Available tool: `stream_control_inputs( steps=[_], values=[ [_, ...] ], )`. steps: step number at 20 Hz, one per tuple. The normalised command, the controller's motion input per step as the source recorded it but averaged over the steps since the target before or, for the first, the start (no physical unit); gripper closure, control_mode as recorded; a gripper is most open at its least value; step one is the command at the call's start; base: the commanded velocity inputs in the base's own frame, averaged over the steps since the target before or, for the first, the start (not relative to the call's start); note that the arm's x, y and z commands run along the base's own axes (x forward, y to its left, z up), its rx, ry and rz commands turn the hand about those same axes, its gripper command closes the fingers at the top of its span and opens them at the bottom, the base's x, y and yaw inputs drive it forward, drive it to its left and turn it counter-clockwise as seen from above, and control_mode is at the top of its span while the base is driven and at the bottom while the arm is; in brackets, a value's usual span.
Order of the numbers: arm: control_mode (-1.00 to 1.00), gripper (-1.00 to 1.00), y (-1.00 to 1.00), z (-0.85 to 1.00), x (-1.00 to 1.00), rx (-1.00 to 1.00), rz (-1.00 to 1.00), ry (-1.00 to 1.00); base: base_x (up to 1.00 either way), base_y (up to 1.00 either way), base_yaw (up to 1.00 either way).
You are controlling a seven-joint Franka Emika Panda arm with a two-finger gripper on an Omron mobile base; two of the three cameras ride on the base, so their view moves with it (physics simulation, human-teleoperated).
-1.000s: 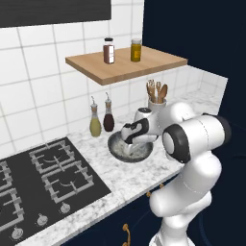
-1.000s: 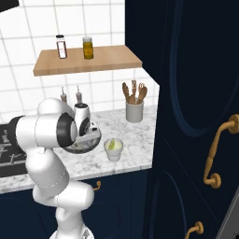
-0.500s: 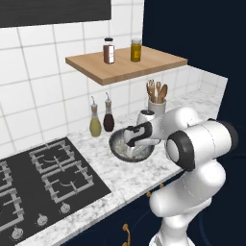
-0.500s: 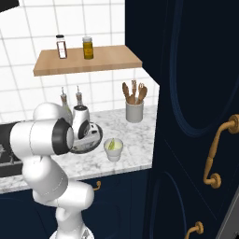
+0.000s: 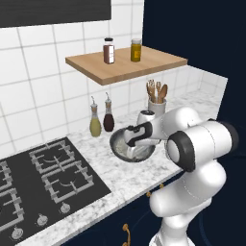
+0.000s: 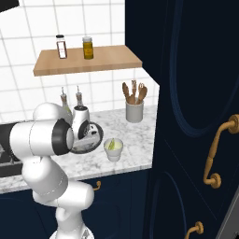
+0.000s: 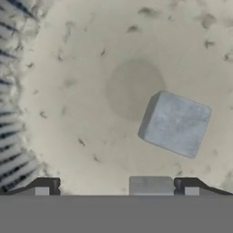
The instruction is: Grab a lemon wedge from the fridge and one ice cube from the ice bowl, and put them in the glass of lemonade.
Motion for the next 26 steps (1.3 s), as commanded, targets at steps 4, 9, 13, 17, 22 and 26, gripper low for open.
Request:
stream_control_inputs(
  steps=[4, 9, 13, 17, 22, 26],
  values=[
    [-1.00, 1.00, 0.00, 0.00, 0.00, 0.00, 0.00, 0.01, 0.00, 0.00, 0.00],
    [-1.00, 1.00, 0.00, 0.00, 0.00, 0.00, 0.00, 0.00, 0.00, 0.00, 0.00],
    [-1.00, 1.00, 0.00, 0.00, 0.00, 0.00, 0.00, 0.00, 0.00, 0.00, 0.00],
    [-1.00, 1.00, -0.02, 0.14, 0.00, 0.01, 0.00, 0.00, 0.00, 0.00, 0.00],
    [-1.00, 1.00, -0.03, 0.58, 0.01, 0.07, 0.00, 0.00, 0.00, 0.00, 0.00],
    [-1.00, 1.00, -0.07, 0.52, 0.03, 0.06, 0.00, 0.00, 0.00, 0.00, 0.00]
  ],
)
